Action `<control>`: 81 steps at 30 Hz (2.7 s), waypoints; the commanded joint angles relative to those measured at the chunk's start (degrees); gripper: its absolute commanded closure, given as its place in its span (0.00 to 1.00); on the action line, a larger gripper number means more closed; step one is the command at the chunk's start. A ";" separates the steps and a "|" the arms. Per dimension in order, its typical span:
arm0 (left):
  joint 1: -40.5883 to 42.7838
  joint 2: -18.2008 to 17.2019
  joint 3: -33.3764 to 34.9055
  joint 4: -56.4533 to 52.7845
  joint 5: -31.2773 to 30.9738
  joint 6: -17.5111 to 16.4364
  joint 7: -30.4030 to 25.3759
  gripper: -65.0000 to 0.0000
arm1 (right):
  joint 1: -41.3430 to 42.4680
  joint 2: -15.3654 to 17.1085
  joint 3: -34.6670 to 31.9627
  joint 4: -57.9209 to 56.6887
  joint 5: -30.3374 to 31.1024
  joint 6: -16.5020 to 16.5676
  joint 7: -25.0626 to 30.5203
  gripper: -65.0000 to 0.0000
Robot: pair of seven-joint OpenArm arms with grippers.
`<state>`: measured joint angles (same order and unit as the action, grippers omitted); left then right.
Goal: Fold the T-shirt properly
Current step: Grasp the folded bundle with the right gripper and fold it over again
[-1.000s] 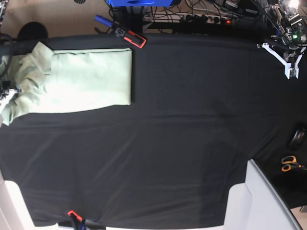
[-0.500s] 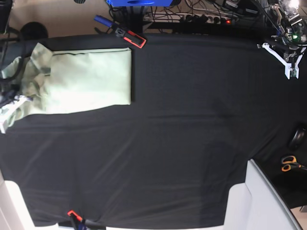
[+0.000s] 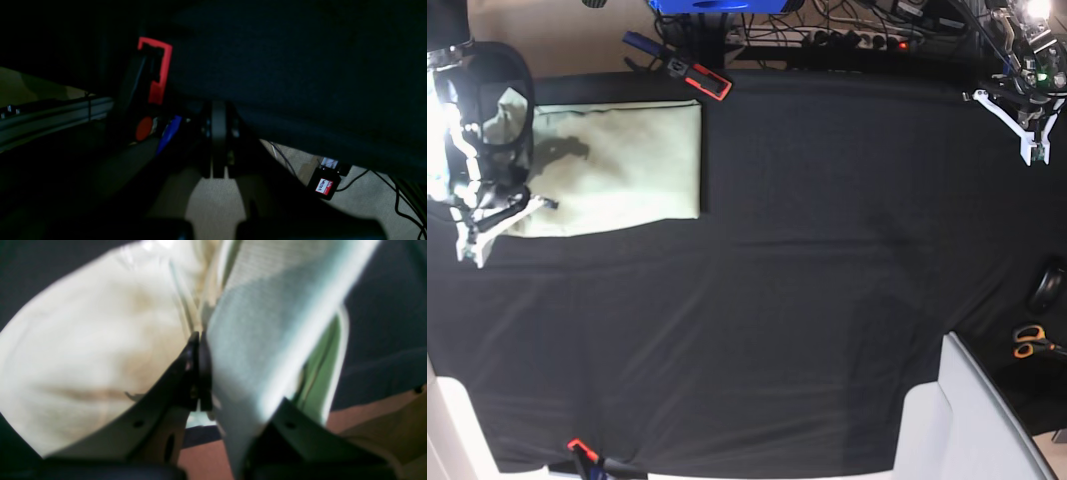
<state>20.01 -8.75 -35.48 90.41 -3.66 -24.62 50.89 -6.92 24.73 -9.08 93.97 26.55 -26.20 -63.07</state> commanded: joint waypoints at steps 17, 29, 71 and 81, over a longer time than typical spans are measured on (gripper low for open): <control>-0.01 -0.87 -0.25 0.80 -0.16 0.14 -0.92 1.00 | 6.08 0.81 -17.78 2.77 -0.30 -13.80 -6.87 1.00; -0.01 -0.61 -0.16 0.80 -0.25 0.14 -1.00 1.00 | 9.16 0.54 -25.25 2.69 -0.39 -13.80 -10.73 1.00; -0.01 -0.61 -0.16 0.80 -0.25 0.14 -1.00 1.00 | 14.08 -10.18 -35.27 -5.58 -15.95 -13.80 -13.20 1.00; -0.01 -0.61 -0.16 0.80 -0.25 0.14 -1.00 1.00 | 16.02 -10.27 -35.36 -6.63 -15.95 -13.80 -13.20 1.00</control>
<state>20.01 -8.45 -35.46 90.39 -3.88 -24.62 50.72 8.14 14.50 -44.56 86.37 10.94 -39.72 -76.51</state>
